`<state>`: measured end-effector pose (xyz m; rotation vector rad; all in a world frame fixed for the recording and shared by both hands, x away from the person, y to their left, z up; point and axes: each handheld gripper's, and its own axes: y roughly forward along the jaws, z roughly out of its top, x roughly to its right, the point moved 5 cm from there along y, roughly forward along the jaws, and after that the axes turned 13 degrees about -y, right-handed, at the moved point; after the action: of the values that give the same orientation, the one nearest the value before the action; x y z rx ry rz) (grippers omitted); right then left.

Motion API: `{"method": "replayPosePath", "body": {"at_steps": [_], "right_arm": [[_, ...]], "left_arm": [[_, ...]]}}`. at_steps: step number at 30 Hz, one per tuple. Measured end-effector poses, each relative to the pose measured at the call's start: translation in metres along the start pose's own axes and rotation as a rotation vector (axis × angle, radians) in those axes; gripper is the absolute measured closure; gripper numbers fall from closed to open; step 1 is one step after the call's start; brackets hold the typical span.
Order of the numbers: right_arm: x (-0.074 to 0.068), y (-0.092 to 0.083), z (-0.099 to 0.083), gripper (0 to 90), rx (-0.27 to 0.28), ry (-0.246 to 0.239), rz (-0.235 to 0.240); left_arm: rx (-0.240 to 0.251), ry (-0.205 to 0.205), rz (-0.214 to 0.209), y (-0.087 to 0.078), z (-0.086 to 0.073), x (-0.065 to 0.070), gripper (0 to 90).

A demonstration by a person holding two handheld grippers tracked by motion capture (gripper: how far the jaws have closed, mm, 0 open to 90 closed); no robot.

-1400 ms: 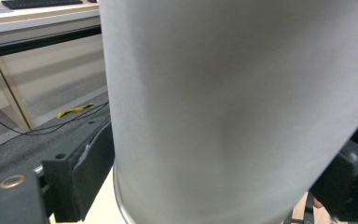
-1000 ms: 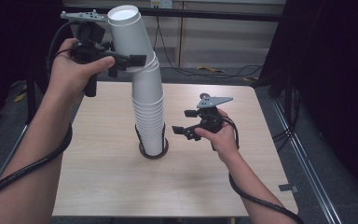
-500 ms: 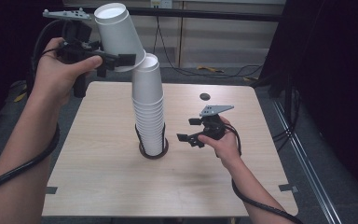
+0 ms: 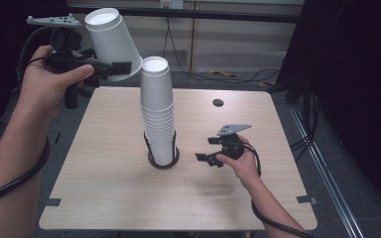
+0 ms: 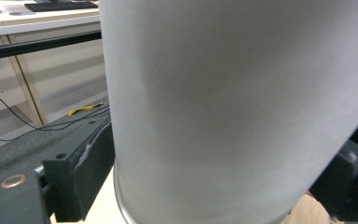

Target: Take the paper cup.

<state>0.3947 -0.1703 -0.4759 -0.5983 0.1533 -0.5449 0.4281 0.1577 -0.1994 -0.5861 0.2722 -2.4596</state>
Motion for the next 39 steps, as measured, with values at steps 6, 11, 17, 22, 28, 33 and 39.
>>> {"method": "replayPosePath", "body": {"at_steps": [6,11,17,22,28,33,39], "right_arm": [[0.000,-0.001,-0.019,13.6,-0.023,0.004,-0.013],[0.000,-0.003,-0.030,13.6,-0.049,-0.009,-0.032],[0.000,-0.007,-0.039,13.6,-0.060,-0.015,-0.042],[-0.003,-0.012,-0.039,13.6,-0.060,-0.033,-0.044],[-0.007,-0.014,-0.036,13.6,-0.069,-0.063,-0.039],[-0.009,-0.017,-0.033,13.6,-0.066,-0.071,-0.035],[-0.012,-0.022,-0.028,13.7,-0.058,-0.079,-0.032]], "left_arm": [[0.000,0.000,0.005,-0.008,-0.008,-0.004,11.2],[-0.003,-0.005,0.011,-0.016,-0.019,-0.009,11.2],[-0.020,-0.013,0.029,-0.023,-0.036,-0.019,11.2],[-0.042,-0.022,0.039,-0.025,-0.057,-0.025,11.2],[-0.063,-0.039,0.051,-0.024,-0.079,-0.032,11.2],[-0.074,-0.049,0.058,-0.022,-0.094,-0.036,11.3],[-0.098,-0.069,0.059,-0.017,-0.117,-0.041,11.3]]}}
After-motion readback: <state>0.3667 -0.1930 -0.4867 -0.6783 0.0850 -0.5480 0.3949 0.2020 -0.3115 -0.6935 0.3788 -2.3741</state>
